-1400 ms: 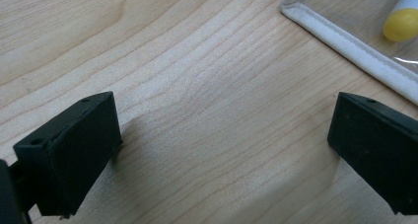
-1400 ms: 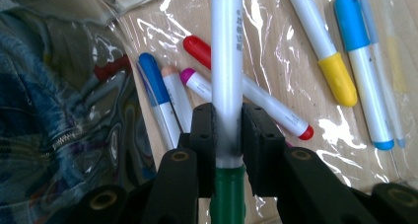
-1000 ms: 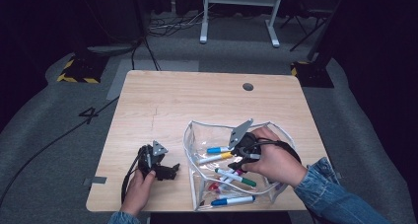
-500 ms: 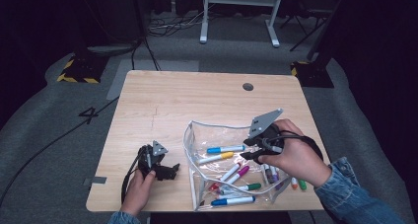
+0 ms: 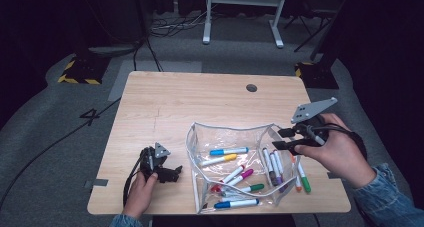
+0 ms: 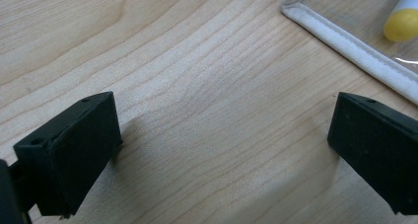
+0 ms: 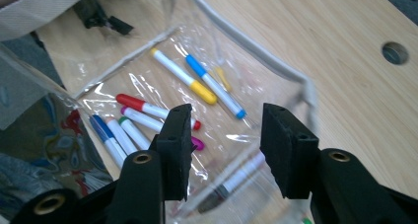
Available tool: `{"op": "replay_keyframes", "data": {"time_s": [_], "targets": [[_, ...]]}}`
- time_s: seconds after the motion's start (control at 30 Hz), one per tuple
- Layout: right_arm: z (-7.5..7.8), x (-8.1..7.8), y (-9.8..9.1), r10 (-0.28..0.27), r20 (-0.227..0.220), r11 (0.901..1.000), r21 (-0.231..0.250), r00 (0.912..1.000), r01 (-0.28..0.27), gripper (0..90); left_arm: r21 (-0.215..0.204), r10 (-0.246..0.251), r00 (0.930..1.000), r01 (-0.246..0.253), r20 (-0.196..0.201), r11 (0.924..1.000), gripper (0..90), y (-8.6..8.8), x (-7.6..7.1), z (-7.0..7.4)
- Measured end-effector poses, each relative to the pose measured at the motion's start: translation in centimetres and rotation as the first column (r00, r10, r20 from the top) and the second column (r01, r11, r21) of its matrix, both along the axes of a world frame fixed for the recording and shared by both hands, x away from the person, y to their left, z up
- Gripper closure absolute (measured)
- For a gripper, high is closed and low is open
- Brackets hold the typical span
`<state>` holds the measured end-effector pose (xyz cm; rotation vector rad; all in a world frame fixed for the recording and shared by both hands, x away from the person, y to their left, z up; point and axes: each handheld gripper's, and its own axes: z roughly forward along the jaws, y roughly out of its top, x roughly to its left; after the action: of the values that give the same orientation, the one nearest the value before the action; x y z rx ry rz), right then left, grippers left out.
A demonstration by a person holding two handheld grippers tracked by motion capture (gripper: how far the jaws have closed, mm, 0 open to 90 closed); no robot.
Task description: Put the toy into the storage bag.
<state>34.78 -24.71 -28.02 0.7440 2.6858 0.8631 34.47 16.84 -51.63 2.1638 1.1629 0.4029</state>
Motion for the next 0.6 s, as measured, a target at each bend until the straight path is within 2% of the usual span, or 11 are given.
{"op": "replay_keyframes", "data": {"time_s": [0.13, 0.27, 0.47, 0.6], "targets": [[0.0, 0.1, -2.0, -0.055, -0.005, 0.9985, -0.001, 0.9985, 0.055, 56.5, -0.004, 0.002, 1.0000, -0.002, -0.001, 1.0000, 0.0, 0.0, 0.0, 0.0], [-0.2, 0.3, -4.1, -0.122, -0.011, 0.9925, 0.007, 0.9925, 0.122, 56.7, -0.004, 0.002, 1.0000, -0.002, -0.003, 1.0000, 0.0, 0.0, 0.0, 0.0], [-1.5, 0.9, -7.0, -0.209, -0.032, 0.9777, 0.012, 0.9774, 0.209, 57.0, 0.000, 0.000, 1.0000, 0.000, -0.001, 1.0000, 0.0, 0.0, 0.0, 0.0], [-2.7, 1.4, -8.8, -0.264, -0.057, 0.9642, 0.011, 0.9629, 0.265, 57.0, -0.004, 0.003, 1.0000, -0.003, -0.003, 1.0000, 0.1, 0.0, 0.0, 0.0]]}}
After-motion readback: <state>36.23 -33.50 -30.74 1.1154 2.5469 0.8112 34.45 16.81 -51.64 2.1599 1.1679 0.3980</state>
